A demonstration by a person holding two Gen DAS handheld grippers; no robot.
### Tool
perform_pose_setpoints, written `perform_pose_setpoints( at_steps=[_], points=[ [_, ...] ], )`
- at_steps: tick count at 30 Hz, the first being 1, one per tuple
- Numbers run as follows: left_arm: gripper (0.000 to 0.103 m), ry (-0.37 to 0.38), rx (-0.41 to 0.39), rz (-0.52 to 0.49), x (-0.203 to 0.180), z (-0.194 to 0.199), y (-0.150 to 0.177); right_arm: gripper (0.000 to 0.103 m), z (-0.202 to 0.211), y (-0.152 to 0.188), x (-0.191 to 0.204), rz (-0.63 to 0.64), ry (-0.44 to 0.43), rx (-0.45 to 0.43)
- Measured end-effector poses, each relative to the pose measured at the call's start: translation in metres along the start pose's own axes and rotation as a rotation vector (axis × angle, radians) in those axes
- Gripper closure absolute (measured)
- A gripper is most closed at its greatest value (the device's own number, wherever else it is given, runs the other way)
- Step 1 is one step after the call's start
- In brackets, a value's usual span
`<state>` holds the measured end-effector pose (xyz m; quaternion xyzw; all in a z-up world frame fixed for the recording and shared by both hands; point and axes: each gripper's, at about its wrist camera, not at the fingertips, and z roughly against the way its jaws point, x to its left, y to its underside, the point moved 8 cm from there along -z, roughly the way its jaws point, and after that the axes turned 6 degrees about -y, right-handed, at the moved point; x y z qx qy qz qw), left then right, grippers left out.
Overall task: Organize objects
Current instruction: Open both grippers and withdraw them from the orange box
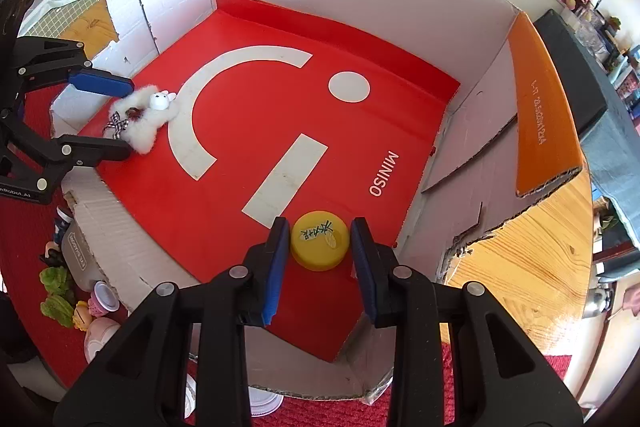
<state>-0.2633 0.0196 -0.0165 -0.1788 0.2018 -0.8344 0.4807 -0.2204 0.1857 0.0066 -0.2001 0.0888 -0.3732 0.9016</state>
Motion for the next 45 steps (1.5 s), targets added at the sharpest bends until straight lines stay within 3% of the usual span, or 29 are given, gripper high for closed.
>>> perform_pose_setpoints(
  at_steps=[5, 9, 14, 16, 19, 26, 34, 41, 45],
  points=[
    [0.045, 0.008, -0.023, 0.015, -0.001, 0.008, -0.002, 0.071, 0.009, 0.003, -0.002, -0.006, -0.003, -0.009],
    [0.045, 0.018, -0.048, 0.038, -0.002, 0.016, -0.004, 0.040, 0.018, -0.004, -0.008, -0.005, -0.006, -0.048],
    [0.044, 0.038, -0.108, 0.095, -0.003, 0.036, -0.007, 0.040, 0.025, -0.017, -0.004, -0.025, -0.015, -0.099],
    [0.036, 0.043, -0.141, 0.120, -0.004, 0.049, -0.007, 0.040, 0.013, -0.035, 0.011, -0.033, -0.017, -0.125],
    [0.034, 0.052, -0.185, 0.147, -0.009, 0.068, -0.005, 0.038, -0.001, -0.048, 0.018, -0.053, -0.023, -0.175],
    [0.026, 0.016, -0.272, 0.202, -0.014, 0.102, 0.005, 0.029, 0.036, -0.042, 0.033, -0.071, -0.010, -0.282],
    [0.013, -0.037, -0.371, 0.268, -0.017, 0.132, 0.017, 0.014, 0.071, -0.032, 0.048, -0.072, 0.066, -0.415],
    [0.007, -0.056, -0.421, 0.324, -0.024, 0.143, 0.033, 0.011, 0.078, -0.021, 0.060, -0.074, 0.123, -0.474],
    [0.003, -0.107, -0.449, 0.340, -0.030, 0.148, 0.045, 0.007, 0.078, -0.009, 0.068, -0.095, 0.143, -0.519]
  ],
)
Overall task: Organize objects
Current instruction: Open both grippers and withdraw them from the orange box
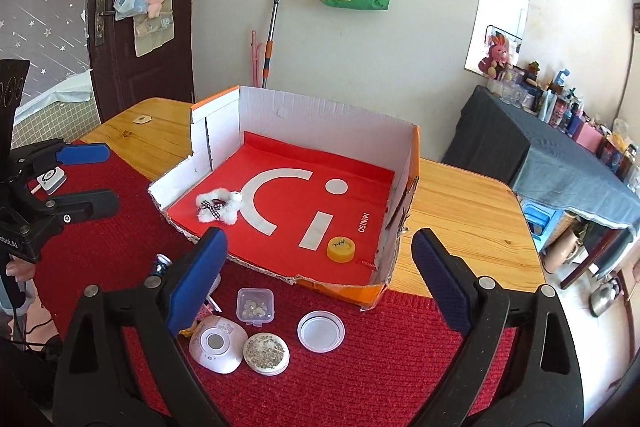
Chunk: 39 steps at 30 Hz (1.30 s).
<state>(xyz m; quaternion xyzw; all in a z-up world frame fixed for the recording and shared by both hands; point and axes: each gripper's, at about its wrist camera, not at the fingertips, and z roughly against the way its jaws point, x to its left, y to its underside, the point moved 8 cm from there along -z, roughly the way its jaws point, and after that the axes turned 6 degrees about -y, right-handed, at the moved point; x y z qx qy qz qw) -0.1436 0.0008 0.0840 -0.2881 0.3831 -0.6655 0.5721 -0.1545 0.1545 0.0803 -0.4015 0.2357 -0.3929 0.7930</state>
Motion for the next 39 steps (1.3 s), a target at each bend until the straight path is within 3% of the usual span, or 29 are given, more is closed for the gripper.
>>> perform_pose_setpoints(
  at_steps=[8, 13, 28, 39],
  points=[
    [0.000, -0.051, -0.013, -0.003, -0.005, 0.005, 0.026, 0.002, 0.008, 0.028, 0.003, -0.078, 0.031, -0.040],
    [0.000, -0.043, 0.033, 0.005, -0.007, -0.005, 0.050, 0.002, 0.005, 0.048, 0.002, -0.104, 0.057, -0.035],
    [0.000, -0.068, 0.175, 0.043, 0.002, -0.033, 0.097, 0.002, -0.020, 0.105, -0.011, -0.186, 0.074, 0.088],
    [0.000, -0.065, 0.271, 0.073, 0.014, -0.047, 0.110, 0.002, -0.020, 0.109, -0.012, -0.174, 0.076, 0.096]
  ],
)
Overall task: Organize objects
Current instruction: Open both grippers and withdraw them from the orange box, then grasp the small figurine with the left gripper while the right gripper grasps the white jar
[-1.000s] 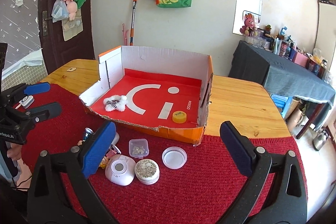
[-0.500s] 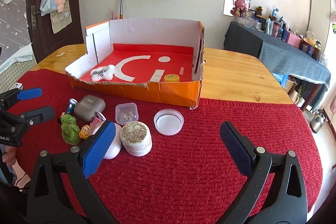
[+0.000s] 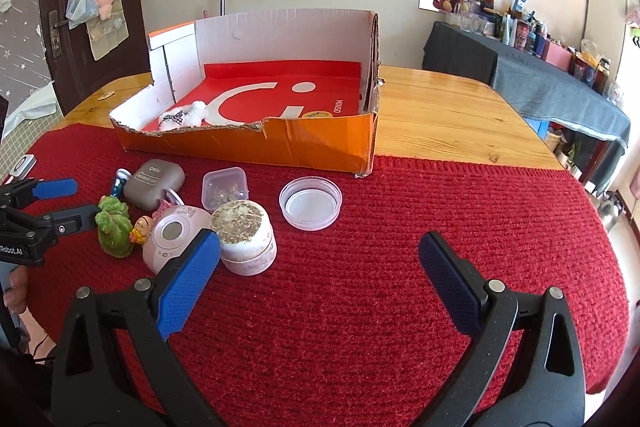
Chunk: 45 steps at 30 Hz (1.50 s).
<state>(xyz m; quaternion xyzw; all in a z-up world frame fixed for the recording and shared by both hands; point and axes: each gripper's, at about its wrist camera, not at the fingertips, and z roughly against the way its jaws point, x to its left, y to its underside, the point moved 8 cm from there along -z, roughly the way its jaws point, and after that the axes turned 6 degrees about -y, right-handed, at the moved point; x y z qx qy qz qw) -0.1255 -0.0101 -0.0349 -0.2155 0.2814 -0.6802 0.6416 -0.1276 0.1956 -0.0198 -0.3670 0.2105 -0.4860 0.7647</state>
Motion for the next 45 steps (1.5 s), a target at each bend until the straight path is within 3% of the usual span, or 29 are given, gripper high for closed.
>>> perform_pose_setpoints(
  at_steps=[20, 28, 33, 45],
  points=[
    [0.000, -0.121, 0.011, -0.039, 0.039, 0.007, -0.005, 0.002, -0.007, 0.005, -0.001, -0.032, -0.045, 0.032],
    [0.000, -0.026, 0.022, -0.048, 0.017, -0.001, -0.010, 0.002, -0.014, 0.007, -0.001, -0.099, -0.100, 0.064],
    [0.001, 0.004, 0.040, -0.028, 0.011, -0.011, -0.013, 0.002, -0.015, 0.007, -0.004, -0.117, -0.087, 0.065],
    [0.009, 0.040, 0.020, -0.063, -0.005, -0.016, -0.018, 0.002, -0.020, 0.004, 0.003, -0.028, 0.003, 0.066]
  ],
)
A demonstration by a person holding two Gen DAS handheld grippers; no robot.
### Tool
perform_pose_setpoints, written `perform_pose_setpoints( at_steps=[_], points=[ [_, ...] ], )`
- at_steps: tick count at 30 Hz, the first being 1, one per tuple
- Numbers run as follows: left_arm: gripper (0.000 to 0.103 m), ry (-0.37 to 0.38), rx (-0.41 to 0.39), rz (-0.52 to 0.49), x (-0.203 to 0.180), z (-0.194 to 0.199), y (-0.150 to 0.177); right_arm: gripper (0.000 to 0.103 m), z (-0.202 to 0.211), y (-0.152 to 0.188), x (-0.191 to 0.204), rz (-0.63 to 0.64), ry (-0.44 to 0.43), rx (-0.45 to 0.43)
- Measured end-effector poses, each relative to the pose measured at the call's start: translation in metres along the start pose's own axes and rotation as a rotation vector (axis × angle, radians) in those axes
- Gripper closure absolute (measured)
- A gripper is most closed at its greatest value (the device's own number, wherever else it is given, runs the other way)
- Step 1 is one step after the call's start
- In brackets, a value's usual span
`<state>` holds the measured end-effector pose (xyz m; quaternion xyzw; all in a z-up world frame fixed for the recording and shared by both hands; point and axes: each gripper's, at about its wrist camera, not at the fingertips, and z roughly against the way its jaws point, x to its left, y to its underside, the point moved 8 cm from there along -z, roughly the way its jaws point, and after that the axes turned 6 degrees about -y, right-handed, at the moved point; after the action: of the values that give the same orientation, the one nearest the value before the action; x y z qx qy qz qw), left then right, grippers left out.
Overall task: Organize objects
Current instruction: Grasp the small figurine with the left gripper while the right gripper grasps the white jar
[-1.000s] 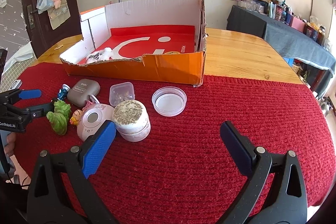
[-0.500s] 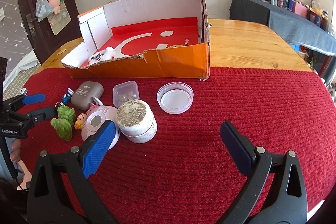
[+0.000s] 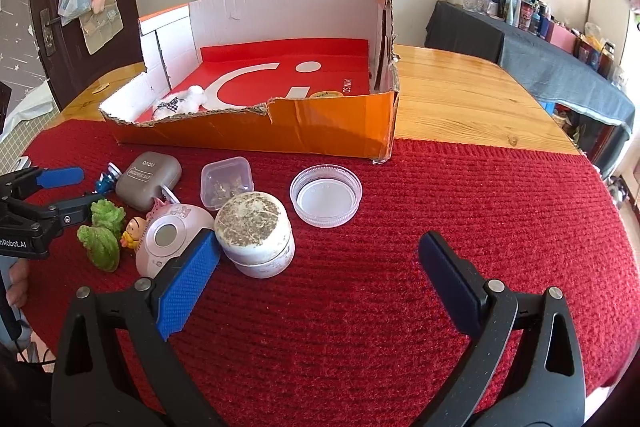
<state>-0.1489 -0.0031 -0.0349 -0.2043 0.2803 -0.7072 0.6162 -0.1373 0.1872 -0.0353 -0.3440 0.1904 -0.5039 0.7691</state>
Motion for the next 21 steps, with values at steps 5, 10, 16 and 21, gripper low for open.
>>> perform_pose_setpoints(
  at_steps=[5, 10, 16, 21],
  points=[
    [0.018, 0.023, -0.006, -0.035, -0.008, 0.001, -0.001, 0.019, -0.003, 0.001, 0.008, 0.022, -0.031, 0.014],
    [0.030, 0.045, -0.015, -0.045, -0.012, 0.003, 0.000, 0.038, -0.004, 0.002, 0.014, 0.026, -0.077, 0.013],
    [0.041, 0.063, -0.025, -0.080, -0.019, 0.004, 0.000, 0.043, -0.005, 0.002, 0.016, 0.014, -0.105, 0.010],
    [0.047, 0.075, -0.028, -0.089, -0.022, 0.003, -0.001, 0.043, -0.005, 0.002, 0.015, 0.006, -0.115, 0.010]
  ],
)
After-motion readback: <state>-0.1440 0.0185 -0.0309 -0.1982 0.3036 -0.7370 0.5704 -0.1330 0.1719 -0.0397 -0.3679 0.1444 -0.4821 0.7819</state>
